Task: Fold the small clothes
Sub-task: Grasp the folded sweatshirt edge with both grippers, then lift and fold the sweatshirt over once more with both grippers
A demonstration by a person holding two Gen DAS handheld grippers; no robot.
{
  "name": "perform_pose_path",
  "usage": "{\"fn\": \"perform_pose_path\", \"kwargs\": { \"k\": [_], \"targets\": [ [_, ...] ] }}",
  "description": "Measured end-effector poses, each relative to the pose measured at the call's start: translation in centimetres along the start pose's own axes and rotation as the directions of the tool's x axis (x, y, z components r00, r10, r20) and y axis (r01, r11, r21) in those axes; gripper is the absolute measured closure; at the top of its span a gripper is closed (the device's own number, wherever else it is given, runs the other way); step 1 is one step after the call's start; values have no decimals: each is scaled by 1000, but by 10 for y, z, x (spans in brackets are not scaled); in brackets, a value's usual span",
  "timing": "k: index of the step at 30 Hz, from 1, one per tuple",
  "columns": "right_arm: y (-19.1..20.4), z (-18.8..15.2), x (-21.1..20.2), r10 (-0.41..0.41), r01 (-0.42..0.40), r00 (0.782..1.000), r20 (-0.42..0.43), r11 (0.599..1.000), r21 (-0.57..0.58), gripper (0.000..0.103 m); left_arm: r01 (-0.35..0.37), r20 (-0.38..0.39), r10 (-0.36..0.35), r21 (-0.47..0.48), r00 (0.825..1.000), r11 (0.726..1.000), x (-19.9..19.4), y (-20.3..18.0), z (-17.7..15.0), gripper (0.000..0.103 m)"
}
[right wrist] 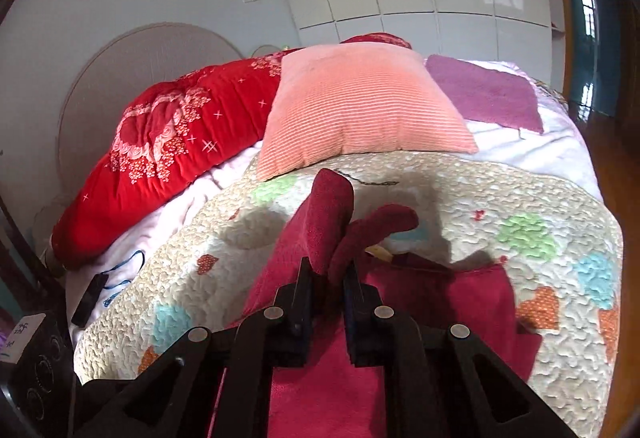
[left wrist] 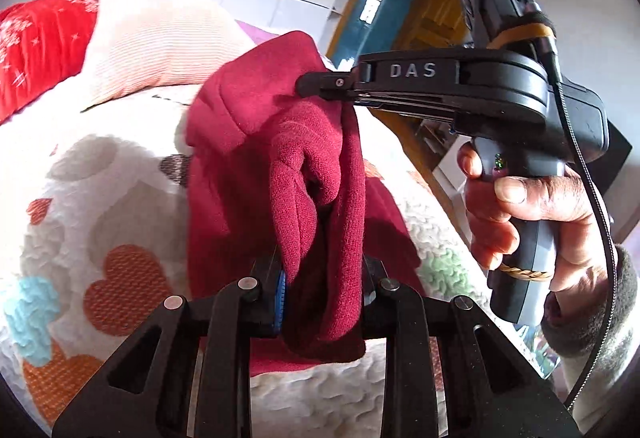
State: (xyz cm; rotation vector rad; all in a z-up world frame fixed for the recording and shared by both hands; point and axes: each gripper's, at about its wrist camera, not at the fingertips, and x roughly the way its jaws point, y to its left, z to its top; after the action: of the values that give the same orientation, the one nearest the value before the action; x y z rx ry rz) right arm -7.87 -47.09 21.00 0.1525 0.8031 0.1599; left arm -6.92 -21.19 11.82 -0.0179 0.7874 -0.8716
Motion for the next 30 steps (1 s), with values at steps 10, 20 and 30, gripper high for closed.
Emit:
{"fn": "perform_pose_path", "kwargs": {
  "k": [10, 20, 30],
  "targets": [
    [-107, -71, 27, -168, 185, 980, -109, 968, 168, 91, 25, -199, -1, 117, 980, 993, 95, -72, -29, 75],
    [-84, -47, -15, -162, 156, 987, 24, 975, 158, 28, -156, -33, 164, 168, 986, 973, 24, -31, -25, 40],
    [-112, -24, 69, -165, 185, 979, -121, 968, 171, 92, -176, -136, 177, 21, 975, 984, 66, 26, -31, 40]
  ]
}}
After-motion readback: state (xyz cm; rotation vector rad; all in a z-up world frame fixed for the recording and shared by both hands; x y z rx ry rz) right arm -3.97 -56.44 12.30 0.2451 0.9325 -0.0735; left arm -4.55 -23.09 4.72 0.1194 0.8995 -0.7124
